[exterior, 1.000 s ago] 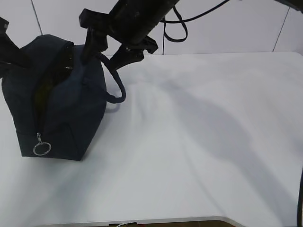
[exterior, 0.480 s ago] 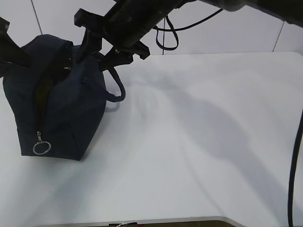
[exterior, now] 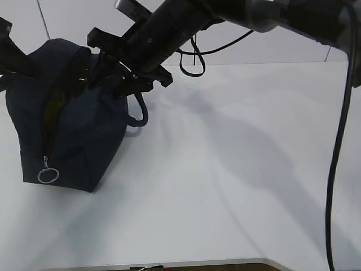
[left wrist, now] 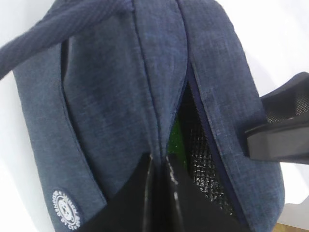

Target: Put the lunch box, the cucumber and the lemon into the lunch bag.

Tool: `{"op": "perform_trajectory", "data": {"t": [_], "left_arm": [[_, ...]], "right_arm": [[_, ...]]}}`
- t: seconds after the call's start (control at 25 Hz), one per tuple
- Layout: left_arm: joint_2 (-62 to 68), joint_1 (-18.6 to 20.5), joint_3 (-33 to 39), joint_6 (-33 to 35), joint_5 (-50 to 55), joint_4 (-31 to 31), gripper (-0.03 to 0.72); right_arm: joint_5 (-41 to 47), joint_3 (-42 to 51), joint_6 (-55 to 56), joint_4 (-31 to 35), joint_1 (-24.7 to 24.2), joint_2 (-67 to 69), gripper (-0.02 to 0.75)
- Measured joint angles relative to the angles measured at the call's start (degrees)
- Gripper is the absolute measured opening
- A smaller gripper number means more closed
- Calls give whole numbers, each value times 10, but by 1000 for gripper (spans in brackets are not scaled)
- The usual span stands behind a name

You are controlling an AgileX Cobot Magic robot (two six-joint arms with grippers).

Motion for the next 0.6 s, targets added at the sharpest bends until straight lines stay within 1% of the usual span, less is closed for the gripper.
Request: {"op": "perform_trajectory", "data": {"t": [0.08, 0.16, 0.24, 0.4, 0.52, 0.6], "left_arm": [[0, 0, 0, 1, 0, -3, -10], [0, 0, 0, 1, 0, -3, -10], [0, 0, 0, 1, 0, -3, -10], [0, 0, 0, 2, 0, -4, -10], [0, 0, 0, 2, 0, -4, -10], [0, -1, 0, 3, 0, -4, -10]], "right_arm": [[0, 0, 0, 0, 0, 0, 425], [0, 0, 0, 0, 0, 0, 398], [0, 0, 0, -1, 0, 0, 328], [0, 0, -17, -1, 0, 0, 151], [0, 0, -40, -3, 0, 0, 34], [0, 0, -51, -7, 0, 0, 17]]}}
